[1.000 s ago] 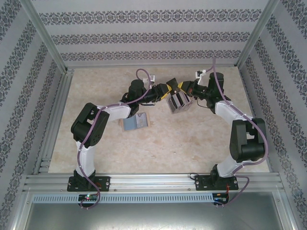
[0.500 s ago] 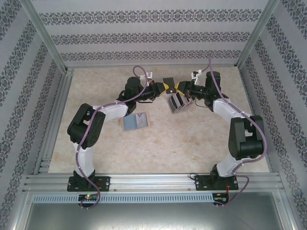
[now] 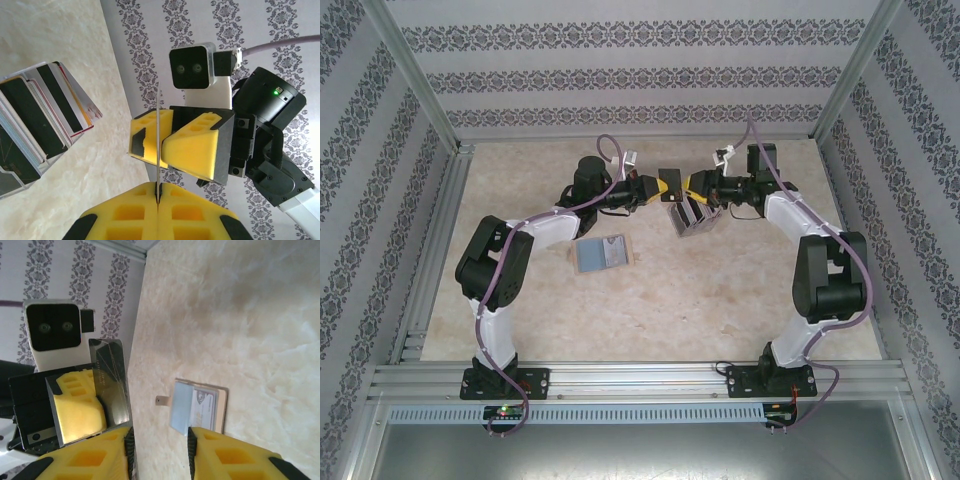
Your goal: Put the credit cards into the card holder
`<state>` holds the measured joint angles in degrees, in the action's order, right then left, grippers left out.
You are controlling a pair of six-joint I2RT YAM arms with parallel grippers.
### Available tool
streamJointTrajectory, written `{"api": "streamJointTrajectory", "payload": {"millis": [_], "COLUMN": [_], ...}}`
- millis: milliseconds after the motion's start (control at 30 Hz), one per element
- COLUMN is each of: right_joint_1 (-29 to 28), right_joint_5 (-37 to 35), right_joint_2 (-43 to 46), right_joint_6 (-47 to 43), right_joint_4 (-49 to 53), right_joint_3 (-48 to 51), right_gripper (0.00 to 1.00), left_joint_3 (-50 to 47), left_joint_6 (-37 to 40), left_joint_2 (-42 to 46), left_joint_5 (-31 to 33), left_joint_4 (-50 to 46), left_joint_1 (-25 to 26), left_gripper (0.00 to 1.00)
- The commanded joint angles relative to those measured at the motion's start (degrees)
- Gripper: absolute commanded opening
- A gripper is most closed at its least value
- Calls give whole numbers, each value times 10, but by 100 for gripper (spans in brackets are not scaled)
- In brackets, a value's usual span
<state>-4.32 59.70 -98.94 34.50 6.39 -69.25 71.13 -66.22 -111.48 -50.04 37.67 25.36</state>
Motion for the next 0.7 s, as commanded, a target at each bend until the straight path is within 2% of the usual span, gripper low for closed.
{"api": "streamJointTrajectory", "payload": {"millis": [0, 167, 267, 467, 500, 633, 667], "right_joint_1": [-11, -16, -18, -18, -19, -33, -41], "right_joint_5": [27, 36, 40, 40, 38, 20, 10], "right_joint_2": [-5, -8, -10, -8, -8, -7, -7], "right_joint_6": [-7, 8, 9, 5, 4, -7, -14], "right_joint_4": [1, -16, -16, -14, -12, -6, 0], "right_joint_3": [-22, -24, -26, -22, -21, -4, 0], "right_gripper": [36, 34, 28, 6, 5, 3, 3], "left_joint_3": [18, 16, 13, 8, 1, -42, -58], "left_joint_6": [9, 11, 11, 16, 18, 36, 46], "left_joint_2": [12, 10, 9, 10, 12, 34, 43], "left_joint_5": [-28, -30, -30, -27, -23, 4, 14], "left_joint_4": [4, 1, 1, -14, -18, -56, -75], "left_joint_1": [-5, -4, -5, -11, -14, -38, -45], "left_gripper": [0, 0, 0, 0, 3, 29, 31]}}
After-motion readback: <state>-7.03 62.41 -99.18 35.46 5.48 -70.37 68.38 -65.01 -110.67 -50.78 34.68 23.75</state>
